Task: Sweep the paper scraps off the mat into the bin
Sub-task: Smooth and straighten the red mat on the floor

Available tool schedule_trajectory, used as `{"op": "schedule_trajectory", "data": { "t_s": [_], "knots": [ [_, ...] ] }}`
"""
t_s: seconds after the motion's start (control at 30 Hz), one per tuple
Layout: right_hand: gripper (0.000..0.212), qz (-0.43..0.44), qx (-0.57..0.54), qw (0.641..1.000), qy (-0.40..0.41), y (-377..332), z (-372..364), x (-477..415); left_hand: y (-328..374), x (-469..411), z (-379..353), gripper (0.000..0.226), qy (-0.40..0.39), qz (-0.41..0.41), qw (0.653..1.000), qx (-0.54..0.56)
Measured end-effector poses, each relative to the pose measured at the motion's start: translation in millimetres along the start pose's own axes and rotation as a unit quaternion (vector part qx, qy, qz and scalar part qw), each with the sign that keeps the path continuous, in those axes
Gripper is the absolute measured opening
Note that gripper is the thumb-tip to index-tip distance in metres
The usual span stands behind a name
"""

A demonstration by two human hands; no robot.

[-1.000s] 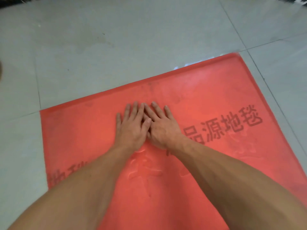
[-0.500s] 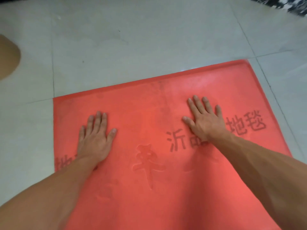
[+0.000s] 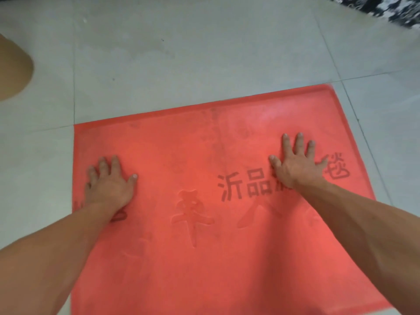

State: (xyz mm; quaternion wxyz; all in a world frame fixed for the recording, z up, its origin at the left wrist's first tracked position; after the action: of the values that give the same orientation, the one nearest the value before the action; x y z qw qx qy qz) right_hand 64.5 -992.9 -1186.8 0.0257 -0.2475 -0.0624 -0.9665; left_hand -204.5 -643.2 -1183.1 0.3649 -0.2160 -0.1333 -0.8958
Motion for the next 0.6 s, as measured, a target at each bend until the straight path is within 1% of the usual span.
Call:
{"op": "schedule_trajectory", "data": {
  "t_s": [0.07, 0.1, 0.13, 0.2, 0.3, 0.43, 0.5, 0.6],
  "knots": [
    [0.068, 0.052, 0.001, 0.998, 0.027, -18, -1, 19, 37, 10, -4, 0.072, 0.05, -0.093, 0.994, -0.016],
    [0.067, 0.089, 0.002, 0.995, 0.034, -27, -3, 29, 59, 17, -10, 0.071, 0.058, -0.131, 0.99, -0.013],
    [0.067, 0.11, -0.005, 0.993, 0.031, -35, -6, 36, 77, 23, -17, 0.071, 0.052, -0.149, 0.987, -0.004],
    [0.067, 0.101, -0.026, 0.994, 0.014, -38, -13, 38, 98, 30, -31, 0.073, 0.026, -0.137, 0.99, 0.008],
    [0.068, 0.098, -0.005, 0.995, 0.013, -20, -17, 20, 93, 25, -39, 0.077, -0.008, -0.127, 0.992, 0.005],
    [0.067, 0.025, -0.057, 0.998, 0.008, 16, -4, -14, 92, 20, -35, 0.08, -0.033, -0.123, 0.992, -0.002],
    [0.071, -0.003, -0.078, 0.997, 0.016, 33, 3, -27, 97, 19, -34, 0.081, -0.042, -0.117, 0.992, -0.005],
    [0.076, -0.034, -0.105, 0.994, 0.001, 45, 6, -37, 96, 15, -34, 0.082, -0.047, -0.121, 0.991, -0.019]
  ]
}}
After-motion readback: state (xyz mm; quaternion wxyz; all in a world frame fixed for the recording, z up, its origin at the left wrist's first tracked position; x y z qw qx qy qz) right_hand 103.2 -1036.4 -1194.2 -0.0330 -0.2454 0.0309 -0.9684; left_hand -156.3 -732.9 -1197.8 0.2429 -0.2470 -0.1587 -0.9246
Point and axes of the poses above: each hand's wrist, its own x-axis away from the middle knuckle, its own z-axis out of the back of the hand, y = z × x, the point moved 2 cm from there along -x, towards the middle knuckle, and after that the axes turned 13 degrees about -z, right-handed, at the moved point
